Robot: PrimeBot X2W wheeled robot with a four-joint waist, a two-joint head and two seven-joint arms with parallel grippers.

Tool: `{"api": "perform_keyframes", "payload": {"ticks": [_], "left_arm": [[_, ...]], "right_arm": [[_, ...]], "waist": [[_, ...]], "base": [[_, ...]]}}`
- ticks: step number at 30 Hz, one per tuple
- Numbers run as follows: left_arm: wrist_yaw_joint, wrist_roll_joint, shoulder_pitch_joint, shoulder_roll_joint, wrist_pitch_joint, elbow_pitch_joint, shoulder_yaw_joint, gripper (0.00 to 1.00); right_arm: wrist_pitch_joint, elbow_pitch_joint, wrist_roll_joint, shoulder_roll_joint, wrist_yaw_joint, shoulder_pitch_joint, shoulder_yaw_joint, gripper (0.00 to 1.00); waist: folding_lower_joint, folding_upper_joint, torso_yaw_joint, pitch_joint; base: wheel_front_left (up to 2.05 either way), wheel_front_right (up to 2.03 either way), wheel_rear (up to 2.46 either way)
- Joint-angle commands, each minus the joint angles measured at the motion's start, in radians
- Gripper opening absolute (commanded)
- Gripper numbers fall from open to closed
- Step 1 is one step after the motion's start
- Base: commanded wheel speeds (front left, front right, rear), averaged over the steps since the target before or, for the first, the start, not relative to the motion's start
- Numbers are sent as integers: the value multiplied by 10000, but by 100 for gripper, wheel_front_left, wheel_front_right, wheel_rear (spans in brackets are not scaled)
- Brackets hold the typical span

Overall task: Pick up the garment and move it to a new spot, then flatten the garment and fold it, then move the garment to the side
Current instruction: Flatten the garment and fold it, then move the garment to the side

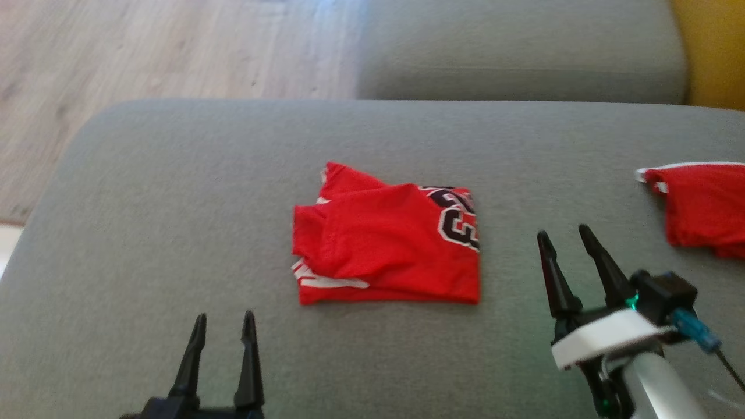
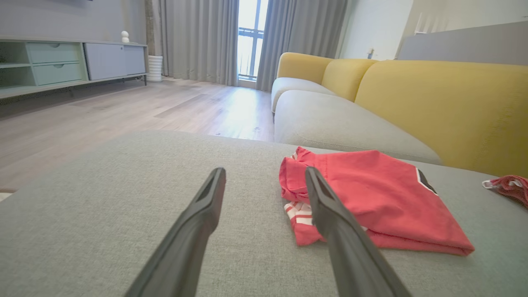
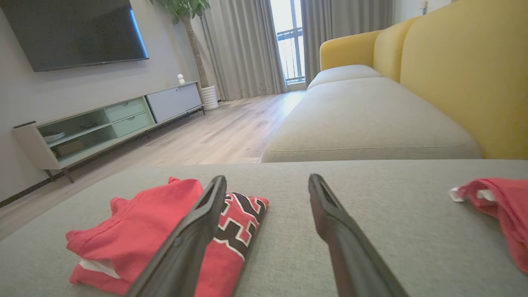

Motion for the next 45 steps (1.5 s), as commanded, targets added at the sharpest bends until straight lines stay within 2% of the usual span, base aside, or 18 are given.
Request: {"api": "perform_keyframes", "payload": {"ticks": [1, 10, 20, 38, 45], "left_arm": [[40, 110, -88, -58, -95, -349, 431, 100], [40, 270, 392, -61, -95, -320, 713, 100], [33, 558, 636, -61, -95, -308, 715, 100], [-158, 738, 505, -62, -95, -254, 697, 100], [17, 426, 277, -62, -95, -291, 459, 100]], "right_arm": [[-117, -491, -133, 6, -9, -42, 60, 100], [-118, -736, -342, 462, -9, 1459, -442, 100], [-118, -736, -364, 605, -9, 1831, -546, 100], [-118, -602, -353, 687, -9, 1759, -496, 100], [-118, 351, 344, 471, -9, 1029, 201, 100]], "waist": [[1, 0, -497, -392], [1, 0, -1013, -926], [1, 0, -1064, -1013], [1, 0, -581, -750], [1, 0, -89, -208]], "base": [[0, 0, 0], [0, 0, 0], [0, 0, 0], [0, 0, 0], [0, 0, 0]]}}
